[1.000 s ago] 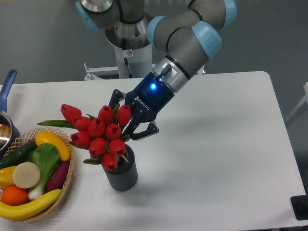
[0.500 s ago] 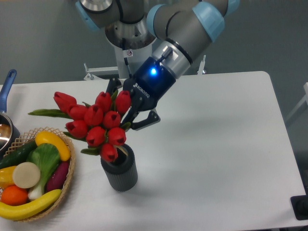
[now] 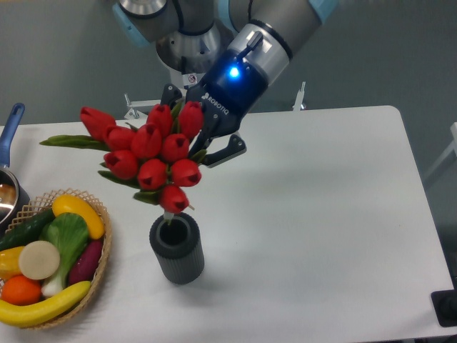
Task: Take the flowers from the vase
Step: 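Lift the gripped tulips straight up out of the gray vase, then carry the tulip bunch up and away from the vase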
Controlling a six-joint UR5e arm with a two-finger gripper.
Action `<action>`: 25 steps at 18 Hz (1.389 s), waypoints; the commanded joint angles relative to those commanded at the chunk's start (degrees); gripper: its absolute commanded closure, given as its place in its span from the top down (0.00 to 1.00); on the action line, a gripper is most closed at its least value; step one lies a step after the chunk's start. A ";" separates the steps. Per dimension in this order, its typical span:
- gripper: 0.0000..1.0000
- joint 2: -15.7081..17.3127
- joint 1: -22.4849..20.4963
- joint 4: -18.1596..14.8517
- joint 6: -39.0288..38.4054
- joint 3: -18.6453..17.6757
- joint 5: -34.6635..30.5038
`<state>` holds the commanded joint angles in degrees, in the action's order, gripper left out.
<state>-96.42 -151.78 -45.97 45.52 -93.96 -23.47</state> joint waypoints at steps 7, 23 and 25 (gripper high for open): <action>0.38 -0.97 -6.68 0.09 5.18 -0.09 0.09; 0.38 -4.04 -13.46 0.18 13.27 -2.37 2.55; 0.38 -4.04 -13.72 0.18 13.27 -2.46 2.64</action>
<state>-100.46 -165.50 -45.79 58.80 -96.42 -20.83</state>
